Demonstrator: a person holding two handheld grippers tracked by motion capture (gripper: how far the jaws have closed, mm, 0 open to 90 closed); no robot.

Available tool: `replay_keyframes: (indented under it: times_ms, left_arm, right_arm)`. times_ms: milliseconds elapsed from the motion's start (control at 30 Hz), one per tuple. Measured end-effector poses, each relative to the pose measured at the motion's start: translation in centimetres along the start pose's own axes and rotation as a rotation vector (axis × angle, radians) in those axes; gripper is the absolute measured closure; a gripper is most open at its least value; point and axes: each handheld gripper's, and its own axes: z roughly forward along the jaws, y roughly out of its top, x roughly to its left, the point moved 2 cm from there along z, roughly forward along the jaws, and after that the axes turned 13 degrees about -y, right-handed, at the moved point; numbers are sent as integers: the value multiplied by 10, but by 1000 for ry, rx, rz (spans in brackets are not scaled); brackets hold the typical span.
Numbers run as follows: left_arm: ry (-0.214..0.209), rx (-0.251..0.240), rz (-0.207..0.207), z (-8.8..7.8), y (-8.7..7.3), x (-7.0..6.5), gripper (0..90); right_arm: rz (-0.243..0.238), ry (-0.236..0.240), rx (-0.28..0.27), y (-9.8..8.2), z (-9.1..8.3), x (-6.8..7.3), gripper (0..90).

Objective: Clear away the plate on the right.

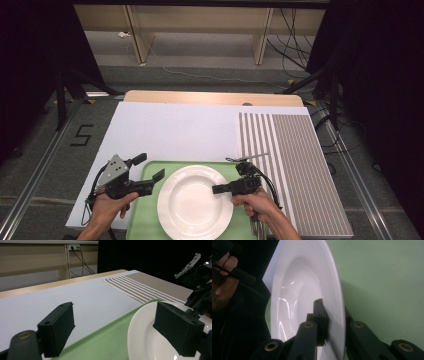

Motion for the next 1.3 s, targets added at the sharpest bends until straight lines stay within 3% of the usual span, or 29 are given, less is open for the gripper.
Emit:
replay_keyframes:
  times_ms: [33,133,167,267,300,400,533,1167,1300]
  left_arm:
    - [1,2,1,0,0,0,159]
    - [4,-1,0,0,0,0,159]
    - [5,0,1,0,0,0,159]
    - [3,0,2,0,0,0,159]
    - [4,0,1,0,0,0,159]
    - [3,1,0,0,0,0,159]
    - [2,2,0,0,0,0,159]
    - [1,-5,-1,0,0,0,159]
    - [3,-2,0,-1,0,0,159]
  right_arm:
    - [19,-10,11,0,0,2,830]
    - [3,-7,-5,0,2,2,830]
    - [21,1,20,0,1,3,830]
    - [5,-5,-7,1,3,0,829]
    - [33,-16,13,1,2,2,829]
    - [10,-20,-17,3,4,-2,829]
    - [41,-15,11,5,5,-3,830]
    - [57,6,52,4,5,-12,821]
    - [50,-12,46,4,5,-12,812]
